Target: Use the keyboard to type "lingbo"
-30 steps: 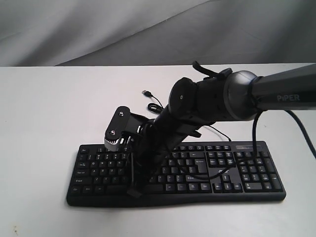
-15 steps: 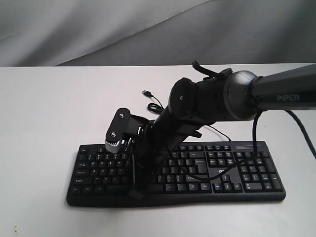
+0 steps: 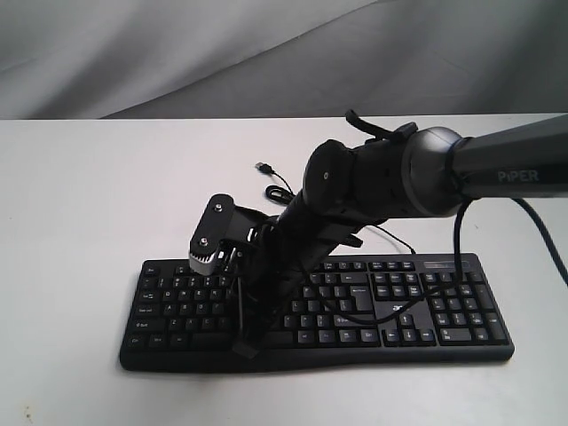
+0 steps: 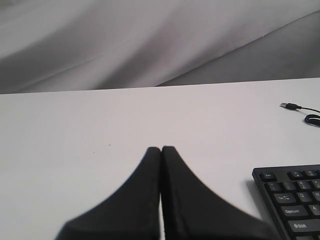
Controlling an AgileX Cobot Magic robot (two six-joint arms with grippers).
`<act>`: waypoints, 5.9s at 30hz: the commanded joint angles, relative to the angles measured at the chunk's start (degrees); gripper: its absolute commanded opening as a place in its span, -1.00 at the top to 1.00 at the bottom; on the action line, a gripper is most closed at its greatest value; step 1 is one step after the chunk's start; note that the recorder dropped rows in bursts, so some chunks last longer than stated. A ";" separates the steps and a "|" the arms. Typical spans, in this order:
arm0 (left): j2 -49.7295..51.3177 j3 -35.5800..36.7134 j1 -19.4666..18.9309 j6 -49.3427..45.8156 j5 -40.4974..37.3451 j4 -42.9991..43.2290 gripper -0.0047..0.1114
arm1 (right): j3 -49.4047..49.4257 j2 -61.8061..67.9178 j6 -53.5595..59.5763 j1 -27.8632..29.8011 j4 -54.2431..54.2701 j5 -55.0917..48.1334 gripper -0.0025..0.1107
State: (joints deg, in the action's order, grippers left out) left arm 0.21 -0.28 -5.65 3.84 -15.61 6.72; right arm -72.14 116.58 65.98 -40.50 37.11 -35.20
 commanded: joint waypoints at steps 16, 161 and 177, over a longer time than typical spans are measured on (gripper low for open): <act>-0.21 0.28 -0.06 0.12 0.63 -0.01 0.91 | 0.30 2.26 0.14 -0.25 -0.37 0.85 0.96; -0.21 0.28 -0.06 0.12 0.63 -0.01 0.91 | 47.44 -100.32 -75.67 40.39 -45.96 14.42 0.96; -0.21 0.28 -0.06 0.12 0.63 -0.01 0.91 | 66.69 -116.58 -65.98 40.39 -43.65 15.24 0.96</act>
State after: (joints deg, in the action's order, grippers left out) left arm 0.21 -0.28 -5.65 3.84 -15.61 6.72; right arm -6.31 0.58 -0.97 -0.59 -8.14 -20.07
